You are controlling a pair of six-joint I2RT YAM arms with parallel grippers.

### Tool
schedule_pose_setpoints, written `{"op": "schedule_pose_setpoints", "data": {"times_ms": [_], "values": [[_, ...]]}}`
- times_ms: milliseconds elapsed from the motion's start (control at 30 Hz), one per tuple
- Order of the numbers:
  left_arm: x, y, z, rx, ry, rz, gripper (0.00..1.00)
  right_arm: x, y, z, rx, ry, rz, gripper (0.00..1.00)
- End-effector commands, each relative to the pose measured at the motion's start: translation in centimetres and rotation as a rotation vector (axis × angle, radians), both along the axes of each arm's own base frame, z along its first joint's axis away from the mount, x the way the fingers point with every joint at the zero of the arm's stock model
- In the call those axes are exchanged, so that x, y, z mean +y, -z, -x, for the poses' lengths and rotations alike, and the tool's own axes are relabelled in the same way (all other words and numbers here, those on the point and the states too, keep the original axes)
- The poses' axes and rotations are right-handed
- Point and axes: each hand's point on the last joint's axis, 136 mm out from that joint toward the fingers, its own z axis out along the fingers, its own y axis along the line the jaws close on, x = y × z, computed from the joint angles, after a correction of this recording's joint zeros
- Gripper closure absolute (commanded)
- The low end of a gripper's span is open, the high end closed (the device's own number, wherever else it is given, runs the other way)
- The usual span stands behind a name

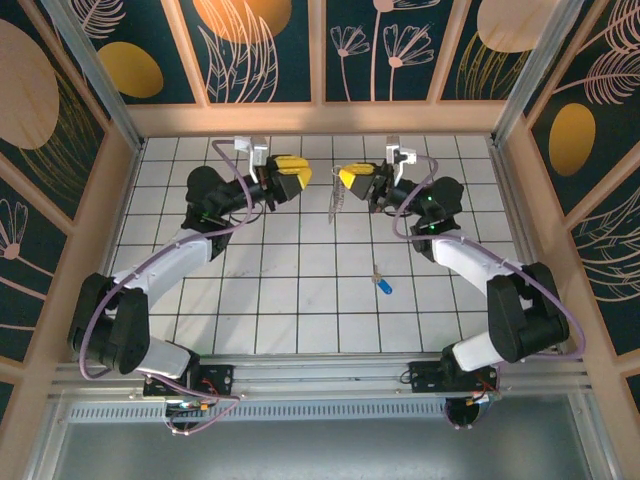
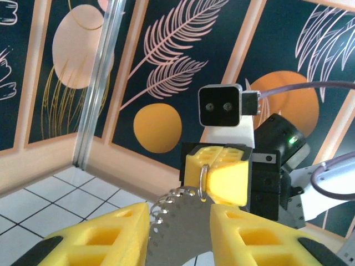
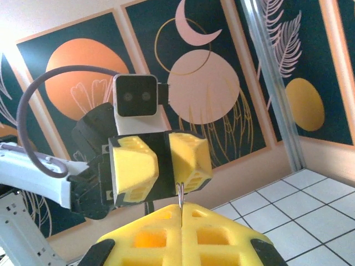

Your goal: Put the keys on the keyring

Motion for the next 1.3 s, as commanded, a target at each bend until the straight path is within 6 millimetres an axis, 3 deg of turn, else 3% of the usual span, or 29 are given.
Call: {"op": "schedule_pose_setpoints", "data": {"times_ms": [0, 333, 633, 1267], "values": [[0.0, -1.4, 1.0, -0.048, 0.086, 0.027, 0.66, 0.9, -2.0, 1.5, -0.088, -0.085, -0.008, 1.00], [-0.9, -1.0, 2.1, -0.095, 0.201, -0.056, 0.64, 2.2, -1.3, 1.5, -0.074, -0.149, 0.064, 1.00], [-1.1, -0.6, 1.9, -0.084, 0.220, -0.074, 0.63, 3.1, -0.9, 1.8, -0.065, -0.190, 0.086, 1.00], [-1.8, -0.1, 1.7, -0.057, 0.260, -0.074, 0.60, 3.1, -1.3, 2.5, -0.084, -0.197, 0.089, 1.00]]}}
